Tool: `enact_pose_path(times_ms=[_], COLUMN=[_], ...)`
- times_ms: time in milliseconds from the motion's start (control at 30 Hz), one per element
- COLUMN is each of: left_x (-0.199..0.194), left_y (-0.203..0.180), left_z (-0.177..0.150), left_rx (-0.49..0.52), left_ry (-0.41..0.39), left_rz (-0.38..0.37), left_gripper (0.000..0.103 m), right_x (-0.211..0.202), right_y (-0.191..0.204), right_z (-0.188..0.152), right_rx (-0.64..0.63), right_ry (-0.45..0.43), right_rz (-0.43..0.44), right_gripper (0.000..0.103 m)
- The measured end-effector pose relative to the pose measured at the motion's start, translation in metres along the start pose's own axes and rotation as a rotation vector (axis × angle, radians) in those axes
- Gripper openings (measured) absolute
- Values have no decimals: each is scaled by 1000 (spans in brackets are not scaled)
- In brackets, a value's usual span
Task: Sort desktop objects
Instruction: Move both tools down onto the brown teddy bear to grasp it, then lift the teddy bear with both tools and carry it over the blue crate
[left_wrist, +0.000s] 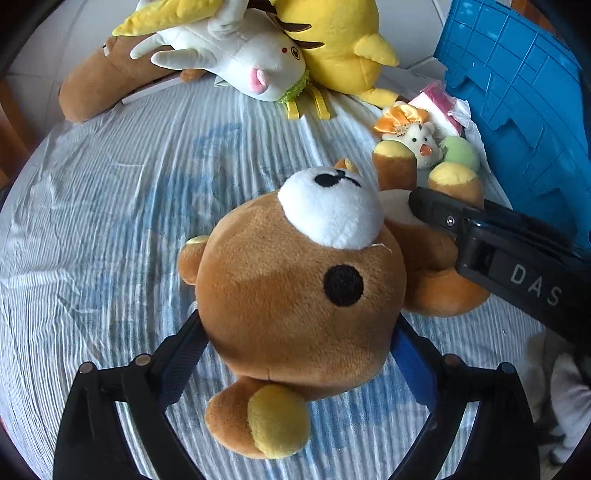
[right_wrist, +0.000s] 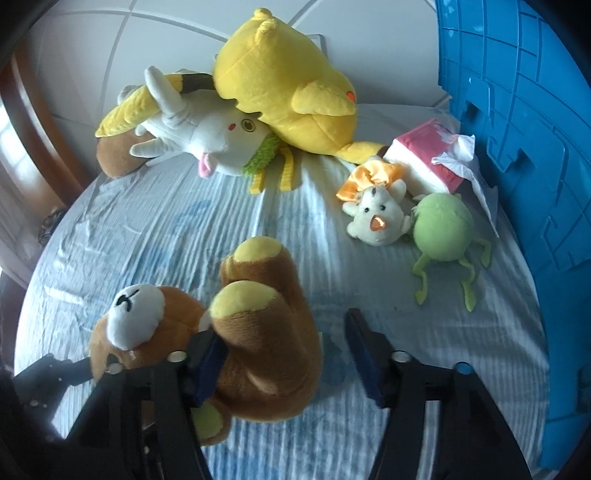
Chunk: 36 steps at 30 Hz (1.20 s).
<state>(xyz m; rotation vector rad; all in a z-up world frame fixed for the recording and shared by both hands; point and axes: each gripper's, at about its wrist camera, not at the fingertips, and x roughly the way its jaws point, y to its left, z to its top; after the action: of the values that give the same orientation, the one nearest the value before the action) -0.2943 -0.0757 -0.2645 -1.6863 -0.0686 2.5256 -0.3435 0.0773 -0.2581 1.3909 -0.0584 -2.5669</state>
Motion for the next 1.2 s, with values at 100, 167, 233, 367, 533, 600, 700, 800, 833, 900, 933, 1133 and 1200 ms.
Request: enact_pose_path(times_ms=[100, 167, 233, 367, 533, 600, 700, 800, 833, 900, 933, 1133, 1200], left_x=[3, 12, 25, 23, -6, -14, -29, -45, -50, -62, -69, -115, -131], left_y=[-1, -4, -3, 1, -6, -6, -5, -6, -5, -6, -6, -20, -27], left_z=[-1, -2, -7, -13, -11, -12, -14, -14, -12, -10, -10, 6, 12], left_rx=[5, 20, -1, -43, 40, 56, 57, 63, 64, 72, 76, 123, 144], left_ry=[6, 33, 79, 59, -38, -58, -82, -114, -125, -149, -158, -254, -290], left_rz=[5, 21, 15, -12, 74, 83, 74, 68, 65, 61, 56, 13, -3], left_gripper=[98, 99, 94, 75, 70, 70, 70, 70, 70, 70, 70, 69, 69], right_x=[4, 4, 2, -3, -17, -22, -34, -52, -59, -72, -79, -124, -144], right_y=[-5, -8, -5, -1, 14, 14, 16, 22, 23, 27, 29, 35, 36], right_z=[-1, -2, -3, -8, -7, -7, -6, -4, -2, 1, 3, 14, 17], right_rx=[11, 20, 9, 2, -36, -30, -25, -33, -34, -37, -37, -39, -40], right_ry=[2, -1, -7, -18, -48, -47, -60, -91, -103, -127, -141, -223, -257], right_rz=[5, 18, 11, 53, 49, 58, 65, 65, 64, 61, 59, 38, 28], right_gripper=[84, 84, 83, 60, 28, 27, 27, 27, 27, 27, 27, 27, 27])
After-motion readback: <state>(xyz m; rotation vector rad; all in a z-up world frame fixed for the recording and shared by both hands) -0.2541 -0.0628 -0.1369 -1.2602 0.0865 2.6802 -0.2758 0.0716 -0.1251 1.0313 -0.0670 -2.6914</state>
